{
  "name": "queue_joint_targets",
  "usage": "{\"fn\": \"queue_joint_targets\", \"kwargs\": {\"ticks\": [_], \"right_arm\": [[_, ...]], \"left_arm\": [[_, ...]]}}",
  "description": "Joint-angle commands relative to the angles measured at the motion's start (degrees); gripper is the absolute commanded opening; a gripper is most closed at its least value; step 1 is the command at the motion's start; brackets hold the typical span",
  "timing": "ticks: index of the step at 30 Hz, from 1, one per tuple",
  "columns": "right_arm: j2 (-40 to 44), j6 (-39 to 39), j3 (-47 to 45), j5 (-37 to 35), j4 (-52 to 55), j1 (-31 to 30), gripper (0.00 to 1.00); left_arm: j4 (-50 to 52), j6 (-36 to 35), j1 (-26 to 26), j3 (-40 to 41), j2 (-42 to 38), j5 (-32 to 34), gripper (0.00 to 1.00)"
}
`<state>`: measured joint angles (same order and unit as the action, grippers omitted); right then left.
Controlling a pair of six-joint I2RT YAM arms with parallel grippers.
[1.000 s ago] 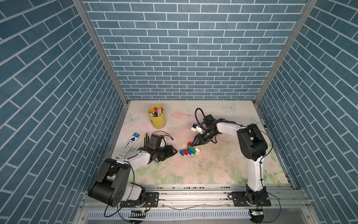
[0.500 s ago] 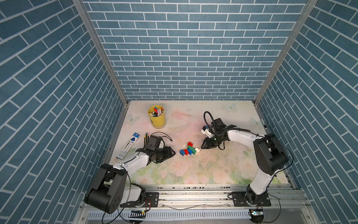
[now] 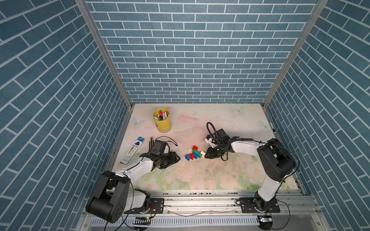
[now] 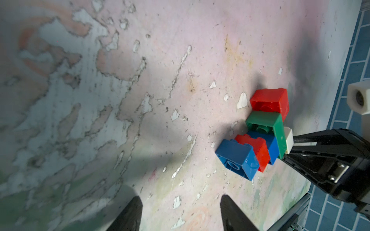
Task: Assemble the letter y with lego
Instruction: Adjust the lego brick at the center of the board.
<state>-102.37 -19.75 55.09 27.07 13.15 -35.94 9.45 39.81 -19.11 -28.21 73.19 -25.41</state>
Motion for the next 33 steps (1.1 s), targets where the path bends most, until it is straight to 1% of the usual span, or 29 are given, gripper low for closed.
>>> {"fn": "queue_joint_targets", "kwargs": {"ticks": [1, 8, 11, 16, 18, 19, 22, 23, 26, 27, 28, 29, 30, 31, 33], "right_arm": [[-3.53, -2.81, 1.34, -6.6, -2.2, 0.34, 0.24], [-8.64, -2.49, 7.45, -6.21, -1.9, 0.51, 0.24], [-8.74, -2.08, 8.11, -5.8, -1.46, 0.5, 0.24], [-6.77, -0.83, 7.94, -7.67, 0.33, 0.49, 0.29], [-3.89, -0.61, 6.91, -9.08, 1.0, 0.57, 0.35], [-2.07, -0.49, 6.31, -10.11, 1.4, 0.65, 0.39], [3.27, -0.03, 4.78, -13.36, 3.39, 1.02, 0.48], [5.19, -0.03, 4.12, -14.46, 3.92, 1.49, 0.51], [10.05, -0.64, 2.44, -17.71, 5.07, 3.84, 0.65], [11.28, -0.73, 1.91, -18.93, 5.37, 4.6, 0.68], [12.59, -0.65, 1.46, -19.87, 5.48, 5.56, 0.71], [13.8, -0.64, 1.1, -21.09, 5.79, 6.61, 0.91], [14.59, -0.64, 0.91, -21.61, 6.14, 7.59, 0.99], [15.4, -0.66, 0.81, -21.62, 6.33, 8.95, 0.99], [17.17, -1.34, 0.75, -26.03, 6.82, 11.81, 0.99]], "left_arm": [[1.18, -0.44, 0.31, 0.19, -0.41, 0.83, 0.65], [1.43, -0.29, 0.31, 0.38, -0.64, 1.32, 0.65], [1.18, 0.04, 0.31, 0.58, -0.72, 1.37, 0.65], [1.74, -0.08, 0.31, -0.31, -0.74, 2.29, 0.65], [3.16, -0.63, 0.31, -1.69, -1.09, 3.28, 0.67], [4.05, -0.85, 0.32, -2.45, -1.53, 4.21, 0.69], [7.11, -1.72, 0.31, -5.35, -3.13, 8.27, 0.74], [8.17, -1.9, 0.31, -6.5, -3.51, 10.33, 0.81], [9.98, -3.5, 0.31, -10.45, -3.61, 15.24, 0.93], [10.62, -4.2, 0.31, -11.48, -3.16, 16.42, 0.98], [11.69, -5.32, 0.31, -14.14, -2.52, 17.9, 1.0], [12.51, -6.2, 0.31, -15.81, -1.9, 19.71, 1.0], [13.34, -6.77, 0.31, -17.25, -1.33, 21.86, 1.0], [14.31, -7.33, 0.31, -18.74, -0.79, 24.79, 0.99], [14.88, -8.43, 0.31, -21.03, 0.06, 31.82, 0.99]]}}
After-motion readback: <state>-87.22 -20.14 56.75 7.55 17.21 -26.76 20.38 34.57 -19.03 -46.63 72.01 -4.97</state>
